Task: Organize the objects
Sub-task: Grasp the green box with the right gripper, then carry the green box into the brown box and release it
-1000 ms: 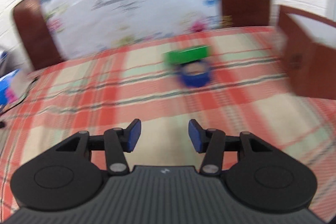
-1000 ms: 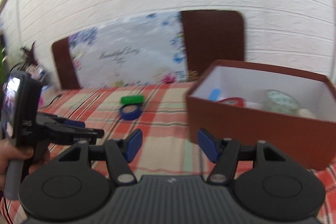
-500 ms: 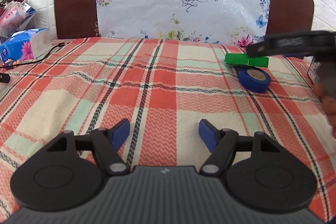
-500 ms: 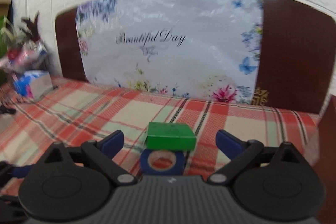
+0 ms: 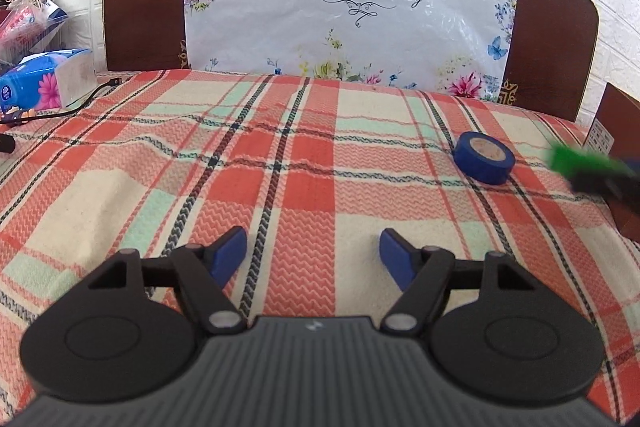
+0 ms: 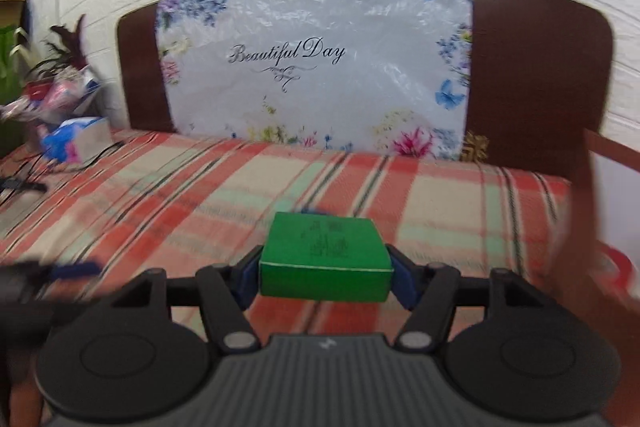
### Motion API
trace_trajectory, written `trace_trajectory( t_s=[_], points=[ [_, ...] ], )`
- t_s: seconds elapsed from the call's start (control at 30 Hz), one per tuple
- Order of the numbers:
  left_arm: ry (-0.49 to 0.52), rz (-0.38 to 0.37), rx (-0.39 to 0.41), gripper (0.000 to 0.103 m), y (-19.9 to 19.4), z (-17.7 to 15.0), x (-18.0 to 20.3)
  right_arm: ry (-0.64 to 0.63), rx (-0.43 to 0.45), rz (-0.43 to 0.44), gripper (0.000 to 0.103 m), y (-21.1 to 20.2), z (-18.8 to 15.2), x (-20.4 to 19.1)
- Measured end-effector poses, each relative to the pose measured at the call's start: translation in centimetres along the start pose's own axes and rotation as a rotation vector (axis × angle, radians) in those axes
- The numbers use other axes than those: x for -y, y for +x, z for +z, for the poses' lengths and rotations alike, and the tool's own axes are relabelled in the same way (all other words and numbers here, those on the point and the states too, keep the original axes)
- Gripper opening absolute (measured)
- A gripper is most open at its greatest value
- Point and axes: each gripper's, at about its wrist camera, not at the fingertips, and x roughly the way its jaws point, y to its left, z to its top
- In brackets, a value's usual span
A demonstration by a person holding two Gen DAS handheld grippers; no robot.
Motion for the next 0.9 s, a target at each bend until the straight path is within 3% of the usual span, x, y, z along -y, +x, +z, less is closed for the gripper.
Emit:
trace_trajectory(
  t_s=[0.2, 0.23, 0.3, 0.43, 0.53, 0.7, 0.73, 0.77, 0.8, 0.9],
  points=[
    [0.077, 0.045, -0.059, 0.073, -0.3, 0.6, 1.7, 0.035, -0.091, -0.086, 0.065, -7.9, -8.0, 1.5],
    [0.054, 0.01, -0.091, 0.068, -1.0, 0.8, 2.2, 0.047, -0.111, -0.097, 0.066, -8.5, -8.9, 1.7],
    [0.001, -0.104, -0.15, 0.066, -2.6, 1.1, 3.7, 0.058, -0.138, -0.118, 0.078, -9.3, -10.4, 2.1],
    [0.053, -0.374, -0.261, 0.06, -6.8, 1.4, 9.1, 0.07, -0.115, -0.105, 0.079, -10.6, -11.0, 2.4],
    [0.079, -0.472, -0.345, 0.06, -8.0, 0.9, 12.5, 0.054, -0.094, -0.092, 0.08, -11.0, -10.9, 2.4],
    [0.069, -0.481, -0.484, 0.058, -5.4, -0.9, 16.0, 0.039, -0.1, -0.082, 0.083, -10.6, -10.9, 2.6],
    [0.049, -0.498, -0.506, 0.058, -4.9, -1.3, 16.4, 0.033, -0.105, -0.081, 0.077, -10.3, -10.9, 2.6],
    [0.047, -0.499, -0.491, 0.055, -4.9, -1.4, 16.7, 0.025, -0.117, -0.072, 0.066, -9.9, -10.9, 2.6],
    [0.068, -0.515, -0.482, 0.046, -5.0, -1.5, 17.3, 0.017, -0.125, -0.051, 0.063, -9.6, -11.1, 2.6],
    [0.117, -0.517, -0.445, 0.04, -6.0, 0.2, 18.9, 0.025, -0.098, -0.073, 0.062, -9.9, -10.7, 2.6]
  ],
)
